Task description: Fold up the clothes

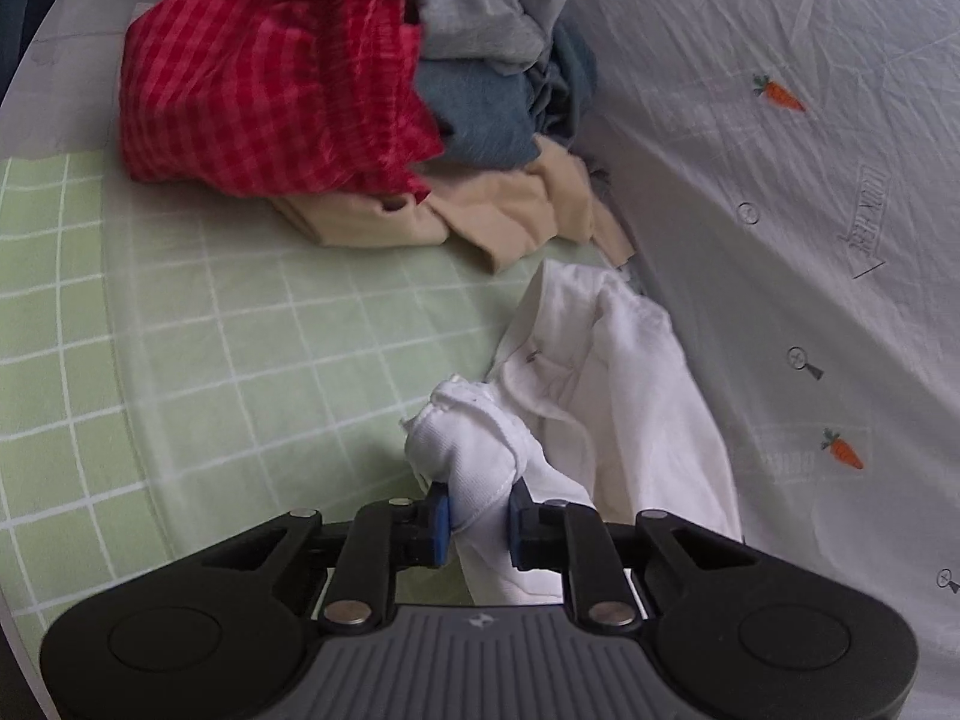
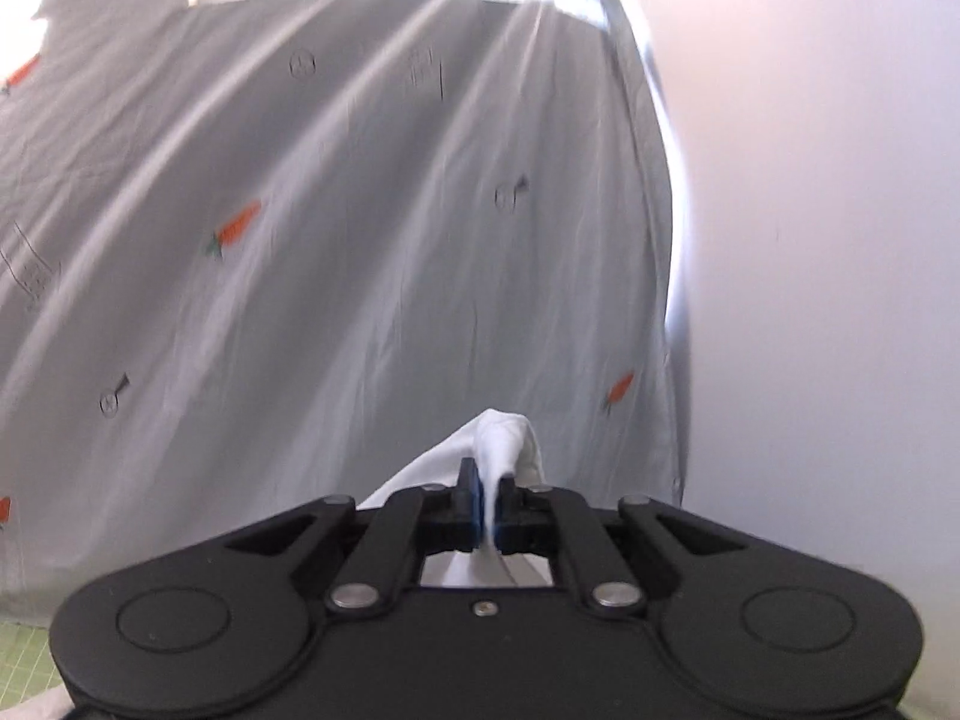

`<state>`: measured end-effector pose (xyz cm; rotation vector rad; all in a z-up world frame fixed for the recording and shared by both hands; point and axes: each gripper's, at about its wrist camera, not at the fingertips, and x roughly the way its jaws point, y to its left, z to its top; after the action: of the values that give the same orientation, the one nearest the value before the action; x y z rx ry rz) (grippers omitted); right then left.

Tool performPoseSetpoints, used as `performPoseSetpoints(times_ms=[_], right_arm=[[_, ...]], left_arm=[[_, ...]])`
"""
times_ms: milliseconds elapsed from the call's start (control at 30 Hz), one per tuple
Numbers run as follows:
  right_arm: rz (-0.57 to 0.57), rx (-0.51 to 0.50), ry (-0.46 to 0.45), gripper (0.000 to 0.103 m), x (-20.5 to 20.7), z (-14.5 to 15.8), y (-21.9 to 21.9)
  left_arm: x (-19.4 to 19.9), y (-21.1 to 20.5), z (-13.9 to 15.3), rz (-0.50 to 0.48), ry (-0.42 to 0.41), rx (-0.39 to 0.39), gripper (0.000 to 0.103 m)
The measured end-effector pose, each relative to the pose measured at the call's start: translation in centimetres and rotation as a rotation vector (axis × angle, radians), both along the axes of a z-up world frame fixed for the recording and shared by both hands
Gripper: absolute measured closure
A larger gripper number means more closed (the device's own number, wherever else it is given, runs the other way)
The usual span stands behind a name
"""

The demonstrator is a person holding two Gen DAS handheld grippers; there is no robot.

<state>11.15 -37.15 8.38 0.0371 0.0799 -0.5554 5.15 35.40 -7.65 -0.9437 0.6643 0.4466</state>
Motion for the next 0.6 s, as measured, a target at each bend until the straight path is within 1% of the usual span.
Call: performPoseSetpoints(times_ms=[67, 133, 167, 233, 267, 300, 333, 367, 400, 433, 467, 500, 533, 600], right_arm=[[-0.031, -0.062, -0.026, 0.099, -2.2, 0.1, 1.1], [-0.089, -0.086, 0.024, 0.098, -4.1, -1.8, 1.7], [-0.126, -0.060, 0.091, 0.098, -4.7, -3.6, 1.5], [-0.205, 0.087, 0.258, 0.097, -6.0, -8.2, 0.1], [-0.243, 0.205, 0.341, 0.096, -6.6, -10.6, -1.0], [-0.280, 0.316, 0.418, 0.096, -7.4, -13.0, -1.9], [-0.314, 0.399, 0.474, 0.096, -8.4, -15.1, -2.4], [-0.338, 0.452, 0.501, 0.096, -9.4, -16.4, -2.5], [-0.352, 0.483, 0.501, 0.092, -10.4, -17.1, -2.3], [-0.366, 0.506, 0.497, 0.082, -11.3, -17.7, -2.0], [-0.375, 0.508, 0.481, 0.074, -11.9, -17.7, -1.7], [-0.369, 0.511, 0.454, 0.057, -12.2, -17.4, -1.3], [-0.357, 0.518, 0.425, 0.050, -12.5, -17.3, -1.0], [-0.325, 0.571, 0.376, 0.048, -12.5, -17.0, -0.8]], left_arm=[[0.2, -0.3, 0.5, -0.016, 0.016, 0.056, 0.084], [0.0, -0.3, -0.4, -0.008, 0.057, 0.060, 0.083], [-0.4, -0.1, -1.2, 0.005, 0.078, 0.034, 0.083], [-1.2, 0.3, -3.0, 0.027, 0.116, -0.026, 0.083], [-1.6, 0.5, -3.8, 0.032, 0.132, -0.052, 0.083], [-1.9, 0.4, -4.3, 0.029, 0.144, -0.058, 0.083], [-2.1, 0.4, -4.7, 0.024, 0.154, -0.057, 0.083], [-2.2, 0.2, -4.9, 0.019, 0.159, -0.052, 0.082], [-2.3, 0.1, -5.0, 0.014, 0.163, -0.045, 0.082], [-2.2, 0.0, -5.0, 0.012, 0.166, -0.042, 0.082], [-2.1, -0.1, -5.0, 0.011, 0.170, -0.041, 0.082], [-2.0, -0.1, -5.0, 0.010, 0.176, -0.041, 0.081], [-1.9, -0.1, -4.9, 0.008, 0.184, -0.039, 0.081], [-1.7, -0.1, -5.0, 0.010, 0.196, -0.039, 0.079]])
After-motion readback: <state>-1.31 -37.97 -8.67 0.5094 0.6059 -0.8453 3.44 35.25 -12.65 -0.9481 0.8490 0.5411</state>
